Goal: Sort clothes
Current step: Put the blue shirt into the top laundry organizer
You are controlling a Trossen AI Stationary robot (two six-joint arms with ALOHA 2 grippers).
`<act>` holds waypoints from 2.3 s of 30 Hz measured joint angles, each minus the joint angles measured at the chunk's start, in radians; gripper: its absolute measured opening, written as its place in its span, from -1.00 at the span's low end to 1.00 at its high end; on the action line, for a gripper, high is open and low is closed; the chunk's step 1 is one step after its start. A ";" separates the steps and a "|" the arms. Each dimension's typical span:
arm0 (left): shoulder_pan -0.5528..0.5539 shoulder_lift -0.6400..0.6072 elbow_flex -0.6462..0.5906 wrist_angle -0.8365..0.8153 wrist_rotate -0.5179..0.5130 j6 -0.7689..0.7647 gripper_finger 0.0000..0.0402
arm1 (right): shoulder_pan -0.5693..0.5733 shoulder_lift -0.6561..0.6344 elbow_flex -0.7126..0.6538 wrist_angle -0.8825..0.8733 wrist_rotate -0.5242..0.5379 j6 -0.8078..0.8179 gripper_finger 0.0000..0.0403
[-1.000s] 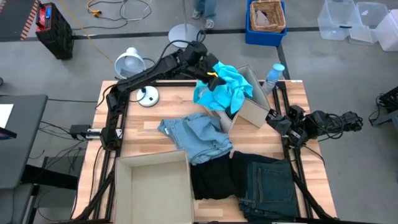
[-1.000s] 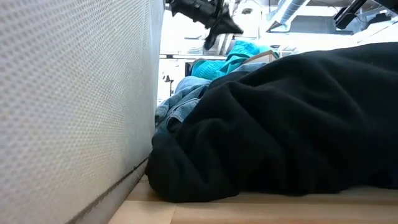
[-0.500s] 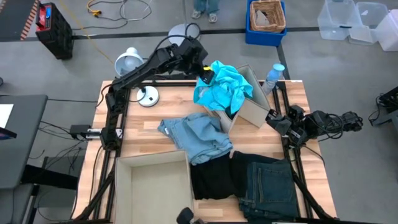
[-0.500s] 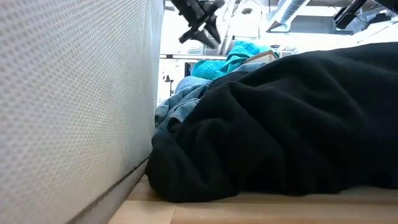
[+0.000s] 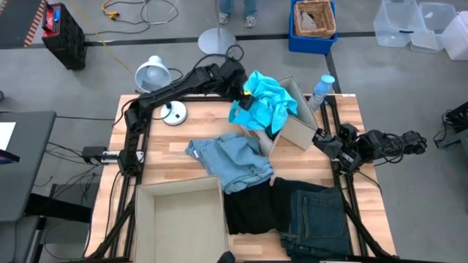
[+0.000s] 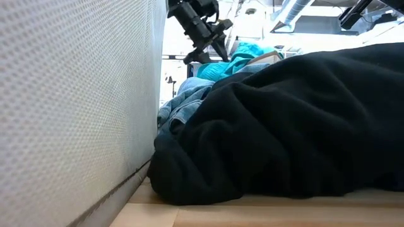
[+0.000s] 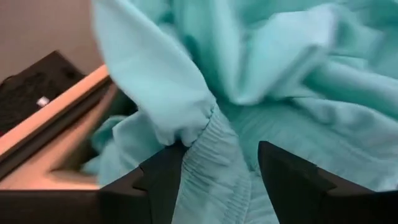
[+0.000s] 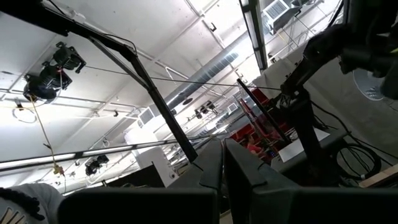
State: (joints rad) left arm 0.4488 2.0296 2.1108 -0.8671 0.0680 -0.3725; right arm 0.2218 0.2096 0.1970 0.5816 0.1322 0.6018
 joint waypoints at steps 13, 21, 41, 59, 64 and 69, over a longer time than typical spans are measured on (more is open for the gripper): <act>-0.098 0.056 -0.012 0.223 0.082 0.002 -0.78 | 0.000 0.000 0.000 0.003 0.000 0.002 -0.82; -0.114 0.048 -0.009 0.363 0.113 0.048 -0.63 | 0.000 0.000 0.000 0.002 0.000 0.003 -0.82; -0.127 0.036 0.236 -0.059 0.176 0.264 0.06 | 0.000 0.000 0.000 0.000 0.000 0.001 -0.82; -0.145 0.052 0.093 -0.109 -0.037 0.407 -0.33 | -0.002 0.000 0.000 -0.006 0.000 0.000 -0.82; -0.142 0.053 0.087 0.048 -0.088 0.378 -0.29 | -0.002 0.000 0.000 -0.007 0.000 -0.002 -0.82; -0.141 0.053 0.060 0.164 -0.121 0.343 -0.09 | -0.002 0.000 0.000 -0.007 0.000 0.000 -0.82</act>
State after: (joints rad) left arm 0.3083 2.0823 2.1707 -0.7033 -0.0527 -0.0294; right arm 0.2199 0.2096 0.1970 0.5741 0.1326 0.6018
